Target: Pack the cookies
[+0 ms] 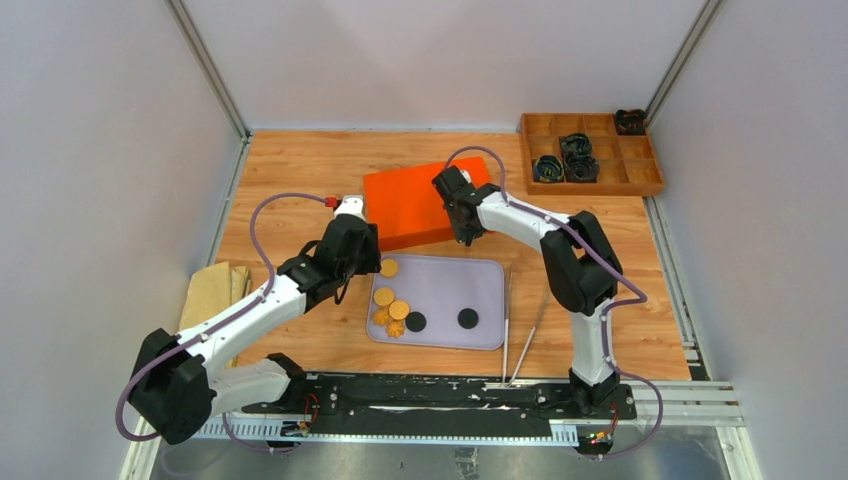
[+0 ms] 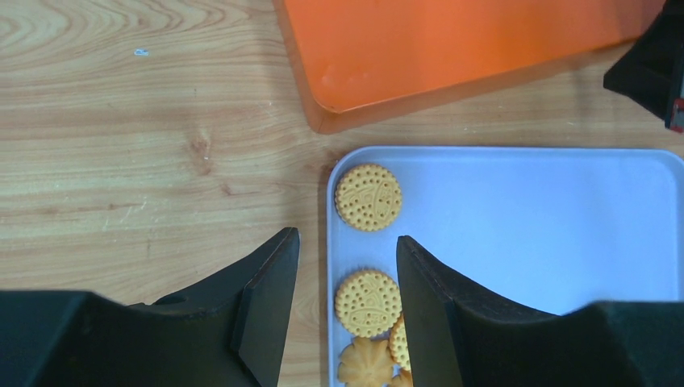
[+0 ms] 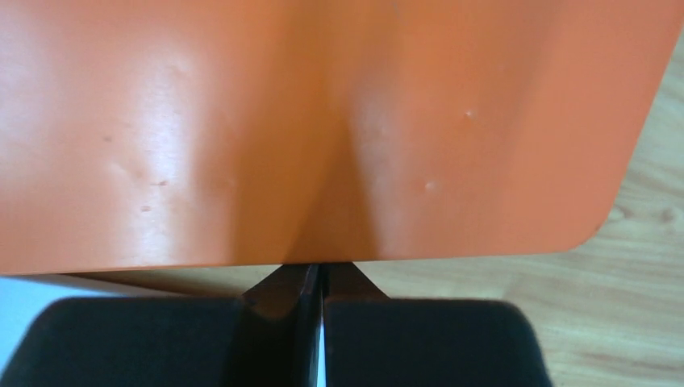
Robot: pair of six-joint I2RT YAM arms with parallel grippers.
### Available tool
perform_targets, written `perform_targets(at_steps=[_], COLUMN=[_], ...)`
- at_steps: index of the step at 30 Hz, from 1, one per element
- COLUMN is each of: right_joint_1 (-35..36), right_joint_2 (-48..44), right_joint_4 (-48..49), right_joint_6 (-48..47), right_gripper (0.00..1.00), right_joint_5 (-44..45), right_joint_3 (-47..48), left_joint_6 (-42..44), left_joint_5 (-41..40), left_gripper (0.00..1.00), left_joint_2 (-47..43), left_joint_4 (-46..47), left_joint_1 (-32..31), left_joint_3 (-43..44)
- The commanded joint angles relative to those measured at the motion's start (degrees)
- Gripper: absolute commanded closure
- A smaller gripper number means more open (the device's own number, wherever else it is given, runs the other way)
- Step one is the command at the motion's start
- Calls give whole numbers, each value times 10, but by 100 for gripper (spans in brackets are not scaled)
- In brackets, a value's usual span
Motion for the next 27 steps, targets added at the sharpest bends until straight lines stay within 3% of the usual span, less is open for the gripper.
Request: perform_targets(at_steps=[1, 6, 13, 27], right_joint_1=[-11, -8, 37, 82], right_joint_2=[31, 70, 75, 180], right_joint_4=[0, -18, -3, -20], right_joint_6=[-27, -38, -48, -48], right_gripper=[100, 100, 100, 100], right_joint_5=[-13, -45, -84, -139], right_joint_3=[65, 117, 102, 269], left_joint_6=[7, 9, 9, 8], left_joint_5=[-20, -30, -43, -48], left_gripper=[46, 46, 46, 45], left_joint_2=[-8, -10, -22, -26], left_joint_4=[1, -5, -10, -21], left_joint_1=[-4, -4, -4, -3], left_joint_3=[16, 17, 19, 31])
